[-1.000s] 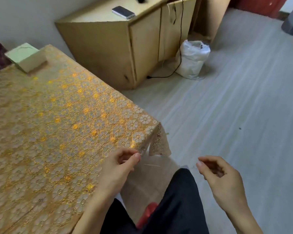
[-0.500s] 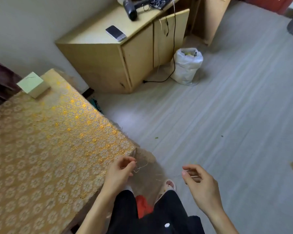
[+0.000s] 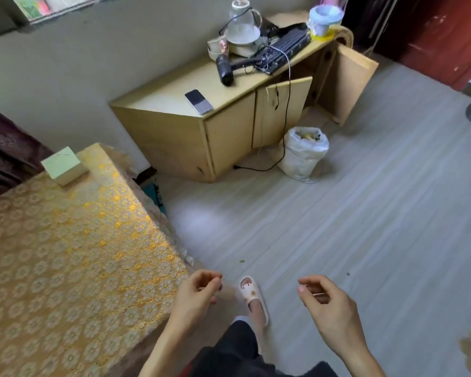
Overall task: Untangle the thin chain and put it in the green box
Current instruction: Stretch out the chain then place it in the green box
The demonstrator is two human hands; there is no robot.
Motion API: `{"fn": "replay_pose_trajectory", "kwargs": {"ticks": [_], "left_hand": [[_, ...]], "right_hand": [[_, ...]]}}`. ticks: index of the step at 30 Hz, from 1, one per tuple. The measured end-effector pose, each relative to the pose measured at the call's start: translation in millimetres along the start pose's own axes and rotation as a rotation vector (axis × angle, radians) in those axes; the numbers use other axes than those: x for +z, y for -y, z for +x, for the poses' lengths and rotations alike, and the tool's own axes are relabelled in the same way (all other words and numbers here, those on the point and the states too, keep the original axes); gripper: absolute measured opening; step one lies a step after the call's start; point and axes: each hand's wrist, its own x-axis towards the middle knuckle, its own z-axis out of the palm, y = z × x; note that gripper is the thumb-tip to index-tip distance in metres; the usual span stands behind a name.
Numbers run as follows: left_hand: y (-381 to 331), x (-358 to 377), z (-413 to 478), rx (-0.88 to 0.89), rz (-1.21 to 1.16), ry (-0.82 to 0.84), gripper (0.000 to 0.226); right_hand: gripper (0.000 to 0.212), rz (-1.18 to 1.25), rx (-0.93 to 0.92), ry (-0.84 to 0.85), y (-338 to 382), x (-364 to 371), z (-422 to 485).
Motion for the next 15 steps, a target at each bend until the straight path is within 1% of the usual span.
{"fn": "replay_pose_trajectory", "kwargs": {"ticks": [2, 4, 6, 11, 15], "left_hand": [[-12, 6, 20, 0.025, -0.011, -0.032, 0.007], [-27, 10, 40, 0.049, 0.016, -0.058, 0.006], [-39, 13, 58, 0.047, 0.048, -0.106, 0.008], [-67, 19, 92, 0.016, 0.014, -0.177, 0.009], [-84, 19, 110, -0.005, -0.035, -0.236, 0.009]], "right_hand": [[0.009, -0.013, 0.015, 0.018, 8, -1, 26], [0.008, -0.059, -0.008, 0.056, 21, -2, 54], [0.008, -0.088, -0.042, 0.076, 36, -6, 79], [0.007, -0.194, -0.163, 0.153, 80, -13, 146], [0.008, -0.228, -0.22, 0.216, 113, -9, 192]]}}
